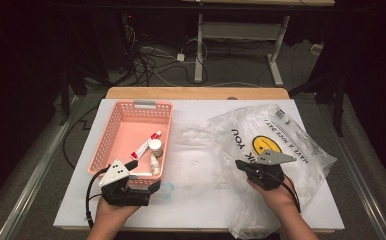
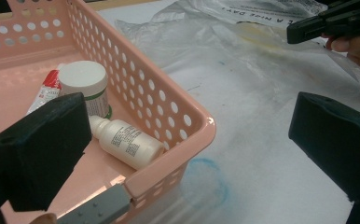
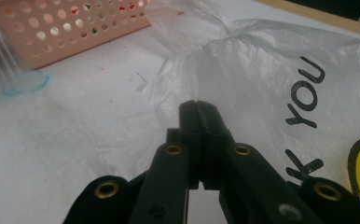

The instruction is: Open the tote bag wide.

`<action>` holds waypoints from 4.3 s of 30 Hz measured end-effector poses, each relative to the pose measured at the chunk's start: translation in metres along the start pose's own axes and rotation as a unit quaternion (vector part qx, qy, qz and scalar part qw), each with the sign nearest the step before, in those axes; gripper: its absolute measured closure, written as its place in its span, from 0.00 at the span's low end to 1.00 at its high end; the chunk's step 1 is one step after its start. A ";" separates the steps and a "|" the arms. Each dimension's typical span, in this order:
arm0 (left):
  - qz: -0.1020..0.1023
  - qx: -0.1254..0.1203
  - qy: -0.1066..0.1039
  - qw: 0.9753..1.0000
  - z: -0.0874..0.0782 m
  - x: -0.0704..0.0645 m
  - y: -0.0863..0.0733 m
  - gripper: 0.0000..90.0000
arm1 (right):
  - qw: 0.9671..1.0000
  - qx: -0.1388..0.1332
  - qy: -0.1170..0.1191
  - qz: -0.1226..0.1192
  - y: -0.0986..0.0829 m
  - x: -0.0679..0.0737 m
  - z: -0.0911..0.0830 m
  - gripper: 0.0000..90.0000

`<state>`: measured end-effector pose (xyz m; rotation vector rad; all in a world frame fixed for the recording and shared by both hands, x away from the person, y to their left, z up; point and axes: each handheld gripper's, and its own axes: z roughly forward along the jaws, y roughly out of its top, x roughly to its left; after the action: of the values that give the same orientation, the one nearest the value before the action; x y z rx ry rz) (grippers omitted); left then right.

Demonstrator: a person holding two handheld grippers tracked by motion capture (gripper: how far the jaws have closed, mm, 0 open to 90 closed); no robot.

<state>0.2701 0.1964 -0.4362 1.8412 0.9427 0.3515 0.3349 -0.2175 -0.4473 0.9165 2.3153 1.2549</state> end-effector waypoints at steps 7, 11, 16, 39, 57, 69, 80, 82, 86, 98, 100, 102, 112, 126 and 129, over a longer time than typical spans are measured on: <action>0.000 -0.001 0.001 1.000 -0.001 0.000 0.000 0.00 | 0.999 -0.032 -0.005 0.002 0.006 0.000 -0.008 1.00; -0.002 -0.004 0.004 1.000 -0.002 0.002 0.000 0.00 | 0.999 -0.049 -0.008 0.003 0.015 0.000 -0.014 1.00; -0.005 -0.009 0.005 1.000 -0.004 0.005 0.001 0.00 | 0.998 -0.059 -0.011 -0.002 0.027 -0.001 -0.015 1.00; -0.028 -0.029 0.022 0.999 -0.011 0.015 0.006 0.00 | 0.992 -0.120 -0.023 0.012 0.040 -0.011 -0.029 1.00; -0.044 -0.038 0.053 0.997 -0.001 0.053 0.052 0.00 | 0.992 -0.122 -0.012 0.004 0.042 -0.010 -0.027 1.00; -0.048 -0.002 0.067 0.997 0.020 0.082 0.072 0.00 | 0.992 -0.127 -0.003 0.005 0.043 -0.010 -0.029 1.00; -0.060 0.053 0.071 0.994 0.048 0.110 0.079 0.00 | 0.992 -0.129 0.001 0.004 0.043 -0.011 -0.029 1.00; -0.066 0.063 0.076 0.993 0.051 0.116 0.078 0.00 | 0.992 -0.130 0.002 0.005 0.042 -0.011 -0.029 1.00; -0.075 0.099 0.078 0.989 0.060 0.125 0.077 0.00 | 0.992 -0.130 0.002 0.005 0.042 -0.012 -0.030 1.00; -0.105 0.188 0.075 0.974 0.080 0.145 0.071 0.03 | 0.992 -0.128 0.004 0.006 0.042 -0.011 -0.030 1.00; -0.101 0.204 0.076 0.971 0.084 0.146 0.070 0.05 | 0.992 -0.128 0.004 0.005 0.041 -0.011 -0.030 1.00; -0.096 0.221 0.075 0.968 0.087 0.146 0.070 0.08 | 0.992 -0.128 0.004 0.006 0.041 -0.011 -0.029 1.00; -0.091 0.271 0.052 0.957 0.100 0.149 0.065 0.28 | 0.992 -0.126 0.003 0.005 0.041 -0.012 -0.029 1.00; -0.056 0.318 0.036 0.946 0.119 0.144 0.060 0.51 | 0.992 -0.124 0.002 0.008 0.040 -0.012 -0.028 1.00; -0.044 0.322 0.046 0.944 0.122 0.141 0.060 0.55 | 0.993 -0.122 0.003 0.007 0.039 -0.013 -0.028 1.00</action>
<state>0.4642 0.2099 -0.4636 2.3725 1.3083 0.0683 0.3431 -0.2276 -0.3992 0.8479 2.1026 1.5063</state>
